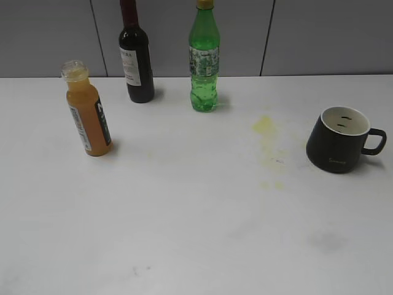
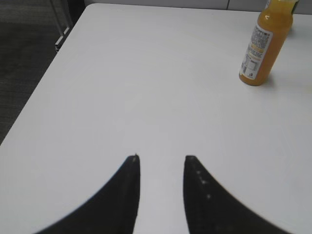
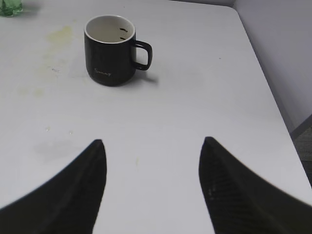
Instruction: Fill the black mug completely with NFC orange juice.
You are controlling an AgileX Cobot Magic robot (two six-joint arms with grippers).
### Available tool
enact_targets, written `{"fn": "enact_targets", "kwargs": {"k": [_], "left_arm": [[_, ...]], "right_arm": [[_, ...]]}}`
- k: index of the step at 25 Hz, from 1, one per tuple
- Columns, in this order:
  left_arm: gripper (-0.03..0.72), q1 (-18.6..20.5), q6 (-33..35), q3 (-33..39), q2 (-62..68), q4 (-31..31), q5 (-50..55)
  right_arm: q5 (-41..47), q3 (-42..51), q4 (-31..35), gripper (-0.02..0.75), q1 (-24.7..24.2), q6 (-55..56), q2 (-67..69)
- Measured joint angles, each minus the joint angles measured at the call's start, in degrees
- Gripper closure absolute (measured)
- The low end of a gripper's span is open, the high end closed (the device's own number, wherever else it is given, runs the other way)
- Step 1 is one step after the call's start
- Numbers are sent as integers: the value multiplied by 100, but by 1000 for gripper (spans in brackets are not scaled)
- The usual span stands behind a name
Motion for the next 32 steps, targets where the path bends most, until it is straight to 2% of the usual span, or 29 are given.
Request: {"fn": "enact_targets", "kwargs": {"k": [22,27,32], "left_arm": [[446,0,0,0,0,0,0],[446,0,0,0,0,0,0],[446,0,0,0,0,0,0]], "right_arm": [[-65,-50,6,267,0,0,-1],[-1098,-140,78,99,0,111,94],[-2517,-30,36,78,0,139,616]]}}
